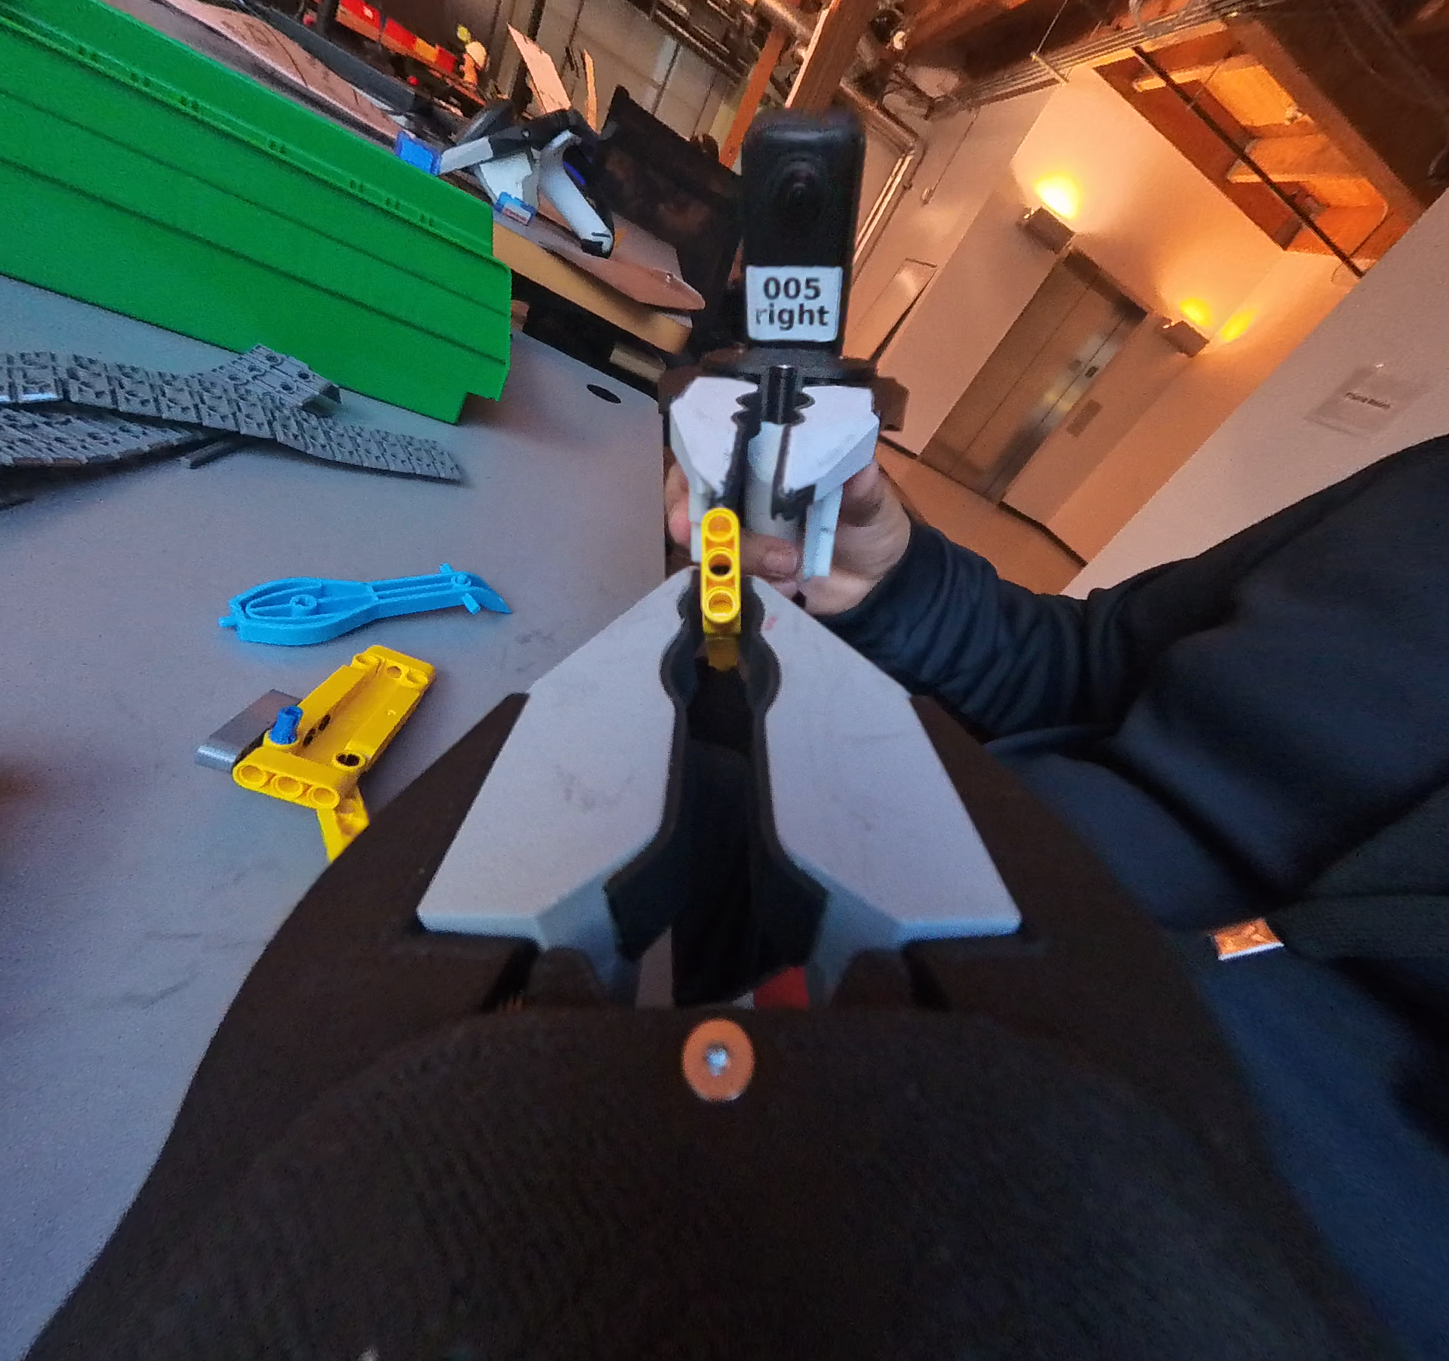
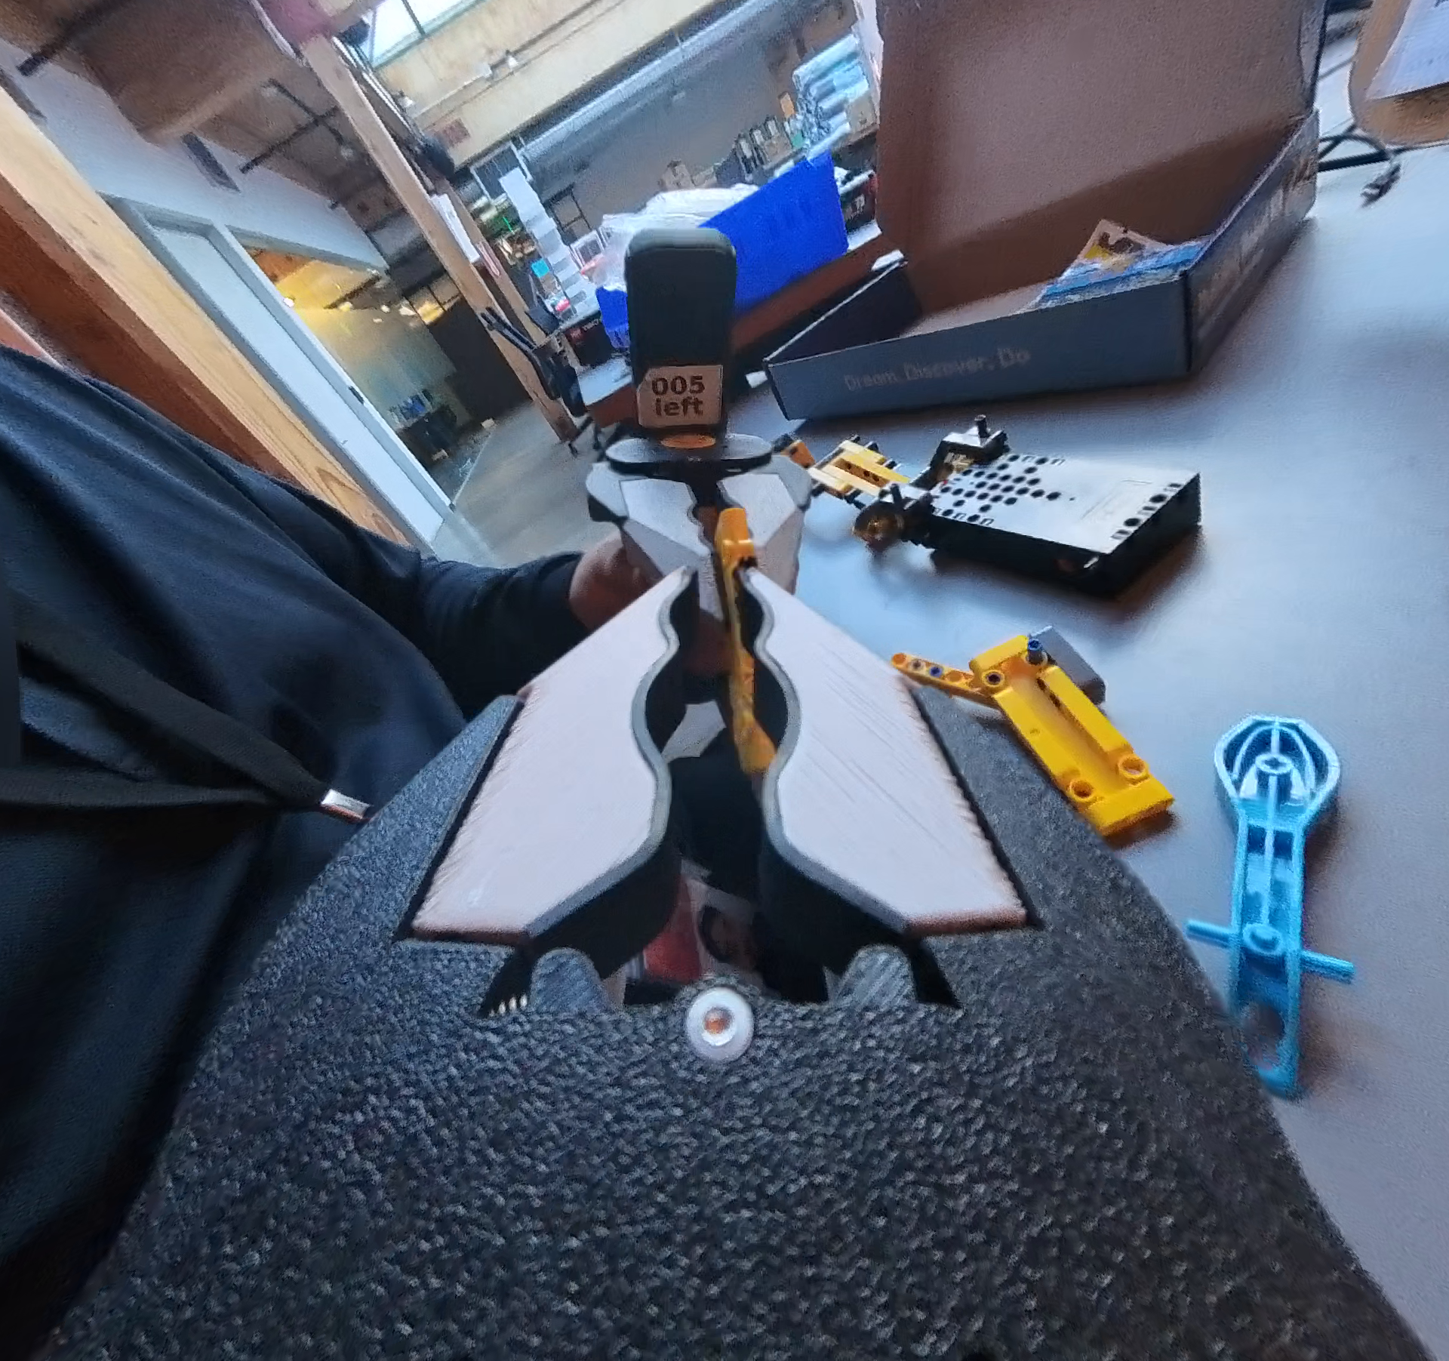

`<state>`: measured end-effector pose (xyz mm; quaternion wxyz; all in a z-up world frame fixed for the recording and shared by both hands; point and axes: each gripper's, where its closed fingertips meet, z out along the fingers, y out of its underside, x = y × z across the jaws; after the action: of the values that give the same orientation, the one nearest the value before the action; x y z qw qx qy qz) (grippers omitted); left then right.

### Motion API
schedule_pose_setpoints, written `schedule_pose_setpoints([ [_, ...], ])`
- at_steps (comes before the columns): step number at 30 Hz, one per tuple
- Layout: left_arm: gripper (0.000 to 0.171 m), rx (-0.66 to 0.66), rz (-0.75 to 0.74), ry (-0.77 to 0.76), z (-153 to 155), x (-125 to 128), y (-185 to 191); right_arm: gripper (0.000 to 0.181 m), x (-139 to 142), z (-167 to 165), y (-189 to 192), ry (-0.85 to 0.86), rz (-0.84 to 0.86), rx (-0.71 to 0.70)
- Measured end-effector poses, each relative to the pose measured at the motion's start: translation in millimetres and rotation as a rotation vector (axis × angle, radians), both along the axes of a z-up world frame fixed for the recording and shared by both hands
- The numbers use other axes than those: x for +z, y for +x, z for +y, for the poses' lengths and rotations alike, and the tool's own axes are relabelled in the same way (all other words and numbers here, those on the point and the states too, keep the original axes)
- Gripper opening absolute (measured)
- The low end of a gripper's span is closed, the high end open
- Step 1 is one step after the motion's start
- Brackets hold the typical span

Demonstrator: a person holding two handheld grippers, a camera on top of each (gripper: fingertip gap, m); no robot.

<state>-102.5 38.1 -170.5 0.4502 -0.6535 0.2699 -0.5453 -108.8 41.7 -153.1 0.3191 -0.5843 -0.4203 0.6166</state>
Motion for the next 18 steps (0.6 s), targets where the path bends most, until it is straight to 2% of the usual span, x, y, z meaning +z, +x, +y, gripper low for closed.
schedule_pose_setpoints([
  [4, 0.006, 0.0, 0.084, -0.044, 1, -13, 3, 0.008, -9, 1, -4, 0.033, -0.062, -0.004],
  [10, 0.006, 0.032, 0.231, 0.047, 0, -16, 5, 0.0, -15, 5, -1, -0.018, -0.026, -0.009],
  [14, 0.006, 0.035, 0.279, 0.12, -3, -11, 4, 0.013, -17, 4, 0, 0.041, -0.035, -0.023],
  [18, 0.006, 0.032, 0.312, 0.131, -3, -13, 3, 0.003, -19, -2, -3, 0.076, -0.05, 0.008],
])
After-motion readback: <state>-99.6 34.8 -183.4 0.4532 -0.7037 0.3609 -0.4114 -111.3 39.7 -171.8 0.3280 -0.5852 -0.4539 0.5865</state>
